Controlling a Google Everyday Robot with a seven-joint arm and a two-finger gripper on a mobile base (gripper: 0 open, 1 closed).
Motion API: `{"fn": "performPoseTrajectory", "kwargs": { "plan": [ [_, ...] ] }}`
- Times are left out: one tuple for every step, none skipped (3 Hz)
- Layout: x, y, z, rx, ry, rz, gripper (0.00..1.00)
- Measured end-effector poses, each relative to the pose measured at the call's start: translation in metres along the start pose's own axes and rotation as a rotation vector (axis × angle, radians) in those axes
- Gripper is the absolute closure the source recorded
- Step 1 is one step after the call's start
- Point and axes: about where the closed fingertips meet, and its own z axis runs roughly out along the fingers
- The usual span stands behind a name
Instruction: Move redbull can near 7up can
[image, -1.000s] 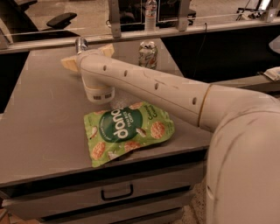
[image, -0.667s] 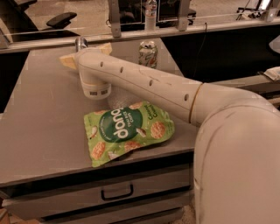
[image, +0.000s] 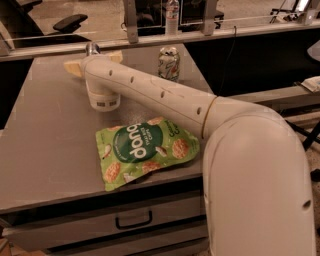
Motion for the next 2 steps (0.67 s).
{"fn": "performPoseTrajectory", "kwargs": {
  "plan": [
    [0.0043, 0.0043, 0.0095, -0.003, 0.006, 0.017, 0.13],
    [0.0065, 0.0076, 0.0166, -0.008, 0.014, 0.02, 0.38]
  ]
}}
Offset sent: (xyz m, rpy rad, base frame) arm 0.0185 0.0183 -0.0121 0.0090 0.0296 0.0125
